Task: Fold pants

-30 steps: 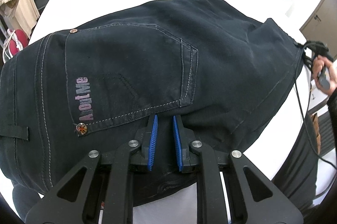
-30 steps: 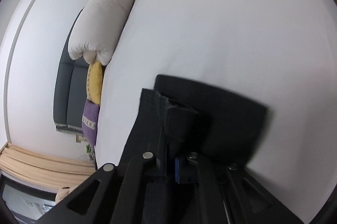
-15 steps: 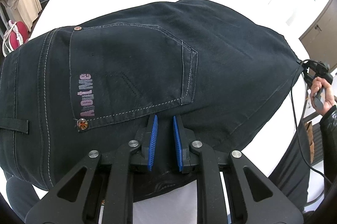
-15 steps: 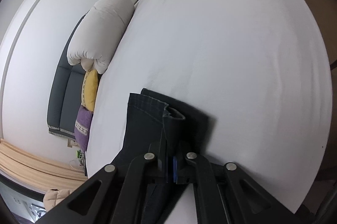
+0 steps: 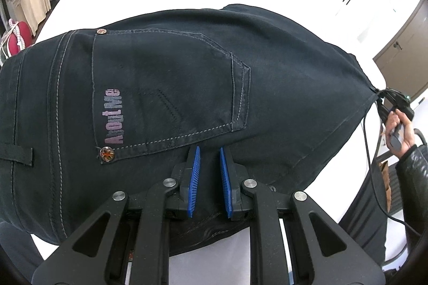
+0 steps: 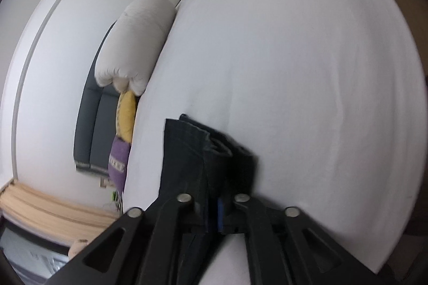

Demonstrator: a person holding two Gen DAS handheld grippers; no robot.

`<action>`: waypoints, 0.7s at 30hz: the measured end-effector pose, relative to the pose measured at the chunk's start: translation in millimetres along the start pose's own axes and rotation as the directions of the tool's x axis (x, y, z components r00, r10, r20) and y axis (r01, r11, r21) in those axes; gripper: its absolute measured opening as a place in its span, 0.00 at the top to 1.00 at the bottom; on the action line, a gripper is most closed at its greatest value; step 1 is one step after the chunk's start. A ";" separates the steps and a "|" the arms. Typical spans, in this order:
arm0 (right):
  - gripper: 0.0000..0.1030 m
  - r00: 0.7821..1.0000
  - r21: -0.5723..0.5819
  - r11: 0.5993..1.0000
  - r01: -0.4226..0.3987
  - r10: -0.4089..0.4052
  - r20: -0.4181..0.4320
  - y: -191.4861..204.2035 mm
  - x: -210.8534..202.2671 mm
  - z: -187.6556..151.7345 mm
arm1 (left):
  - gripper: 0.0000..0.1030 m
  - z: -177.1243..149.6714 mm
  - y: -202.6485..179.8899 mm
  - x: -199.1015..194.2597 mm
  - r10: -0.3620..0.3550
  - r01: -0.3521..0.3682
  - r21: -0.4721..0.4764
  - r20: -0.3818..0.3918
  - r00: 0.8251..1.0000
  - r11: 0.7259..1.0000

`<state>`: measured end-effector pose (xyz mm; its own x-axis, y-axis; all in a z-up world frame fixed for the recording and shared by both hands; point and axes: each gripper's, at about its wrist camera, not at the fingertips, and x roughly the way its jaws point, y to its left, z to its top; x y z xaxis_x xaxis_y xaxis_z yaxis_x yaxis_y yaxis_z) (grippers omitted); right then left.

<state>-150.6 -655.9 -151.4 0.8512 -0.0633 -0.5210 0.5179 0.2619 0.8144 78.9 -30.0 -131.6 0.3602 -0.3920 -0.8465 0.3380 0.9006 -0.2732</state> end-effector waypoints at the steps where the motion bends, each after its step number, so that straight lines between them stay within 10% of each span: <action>1: 0.79 0.999 0.000 1.000 0.025 -0.025 0.033 1.1 -13.3 1.5 | 0.85 -0.7 1.1 0.3 -0.005 0.005 -0.004 0.003 1.000 1.000; 3: 0.40 0.985 -0.023 0.993 0.117 -0.113 0.128 12.8 -44.7 4.4 | 0.85 -2.7 4.2 0.3 -0.012 0.012 -0.012 0.008 1.000 1.000; 8: 0.41 0.995 -0.394 0.914 0.099 -0.103 0.010 105.3 -36.5 3.0 | 0.85 -8.3 8.2 -1.8 -0.007 0.007 -0.013 0.020 1.000 1.000; 13: 0.51 0.942 -0.905 0.414 0.094 -0.331 -0.054 213.2 50.6 -56.5 | 0.85 -9.9 6.1 -4.3 -0.011 0.011 -0.013 0.020 1.000 1.000; 19: 0.54 0.818 -0.993 0.118 -0.015 -0.570 -0.080 216.9 132.0 -77.1 | 0.85 -5.3 4.5 -3.1 -0.019 0.019 -0.012 0.012 1.000 1.000; 21: 0.53 0.783 -0.995 0.078 -0.063 -0.614 -0.097 211.9 145.6 -84.7 | 0.85 -3.8 5.7 -2.7 -0.024 0.024 -0.010 0.010 1.000 1.000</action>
<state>75.9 -528.0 -76.4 0.3402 -0.1168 -0.9331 -0.0976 0.9825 -0.1586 76.6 -23.1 -132.6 0.3611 -0.4152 -0.8350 0.3377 0.8929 -0.2979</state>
